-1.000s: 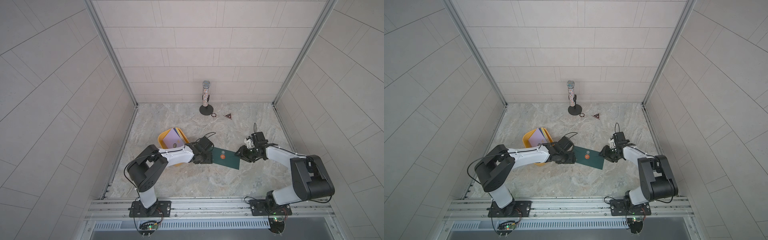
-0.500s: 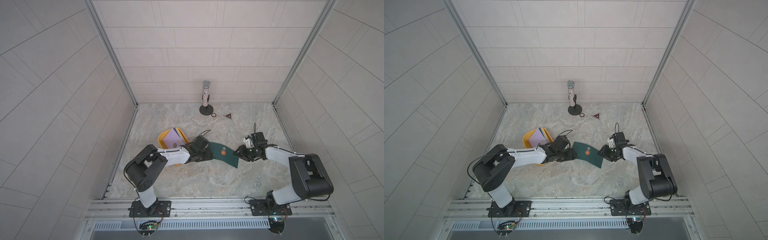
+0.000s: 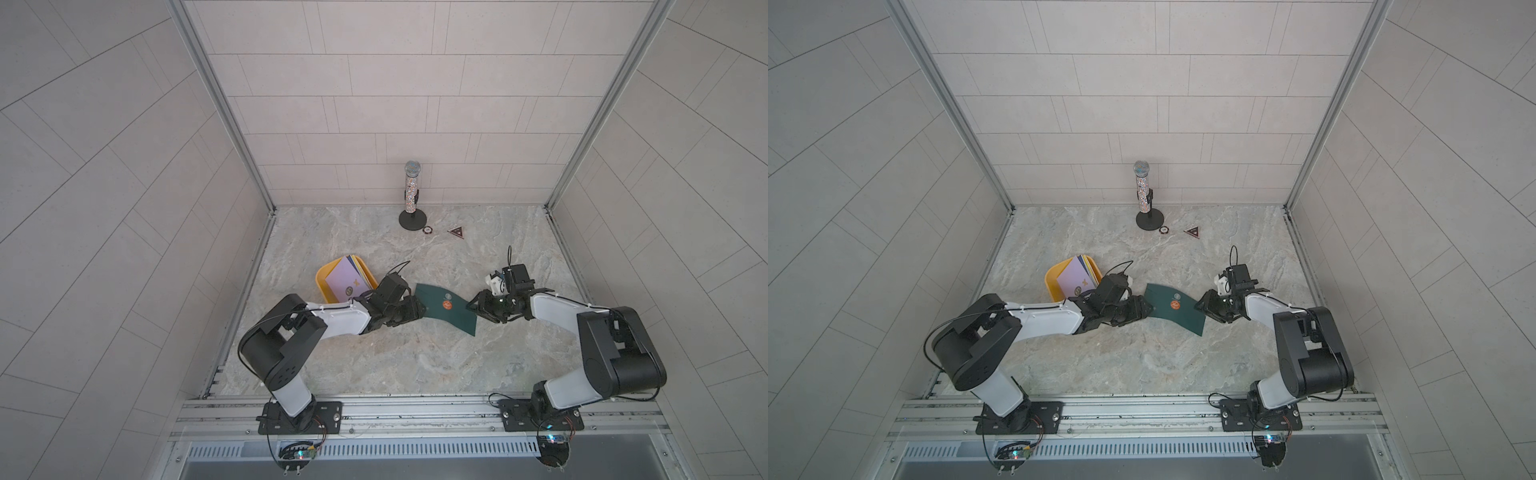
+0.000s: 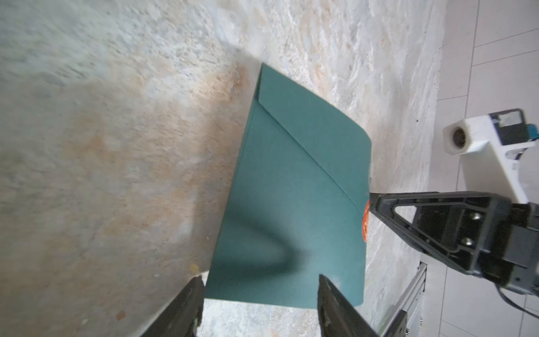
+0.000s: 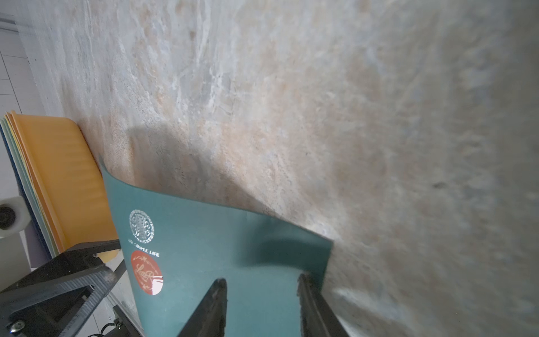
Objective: Put the sealed envelopes into the storage box
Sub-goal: Pick up the envelope from the center of the board.
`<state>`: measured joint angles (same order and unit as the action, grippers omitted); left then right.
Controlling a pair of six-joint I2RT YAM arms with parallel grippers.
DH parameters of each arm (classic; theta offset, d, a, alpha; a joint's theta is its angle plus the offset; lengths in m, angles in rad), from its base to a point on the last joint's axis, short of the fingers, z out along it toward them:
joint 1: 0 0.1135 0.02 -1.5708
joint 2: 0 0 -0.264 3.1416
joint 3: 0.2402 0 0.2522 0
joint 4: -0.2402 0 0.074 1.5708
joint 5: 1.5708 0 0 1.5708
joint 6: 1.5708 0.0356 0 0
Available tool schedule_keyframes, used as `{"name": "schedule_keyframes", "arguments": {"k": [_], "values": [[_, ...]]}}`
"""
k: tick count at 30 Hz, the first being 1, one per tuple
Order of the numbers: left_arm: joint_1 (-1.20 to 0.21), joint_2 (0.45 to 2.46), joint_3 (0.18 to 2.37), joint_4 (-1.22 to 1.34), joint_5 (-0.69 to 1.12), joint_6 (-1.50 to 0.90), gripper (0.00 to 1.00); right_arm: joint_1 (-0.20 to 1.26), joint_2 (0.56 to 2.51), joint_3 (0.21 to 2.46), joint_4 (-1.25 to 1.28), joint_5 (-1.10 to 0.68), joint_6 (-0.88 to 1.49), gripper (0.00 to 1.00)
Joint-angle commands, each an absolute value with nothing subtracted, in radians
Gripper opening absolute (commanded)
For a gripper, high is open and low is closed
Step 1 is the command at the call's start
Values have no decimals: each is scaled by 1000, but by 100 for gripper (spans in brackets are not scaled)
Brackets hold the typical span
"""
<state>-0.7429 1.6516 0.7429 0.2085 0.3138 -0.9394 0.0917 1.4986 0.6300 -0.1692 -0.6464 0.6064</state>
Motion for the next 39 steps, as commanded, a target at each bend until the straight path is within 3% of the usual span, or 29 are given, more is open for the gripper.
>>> {"name": "schedule_keyframes", "arguments": {"k": [1, 39], "values": [[-736, 1588, 720, 270, 308, -951, 65, 104, 1548, 580, -258, -593, 600, 45], [-726, 1419, 666, 417, 408, -911, 59, 104, 1578, 577, -241, -627, 589, 45]]}}
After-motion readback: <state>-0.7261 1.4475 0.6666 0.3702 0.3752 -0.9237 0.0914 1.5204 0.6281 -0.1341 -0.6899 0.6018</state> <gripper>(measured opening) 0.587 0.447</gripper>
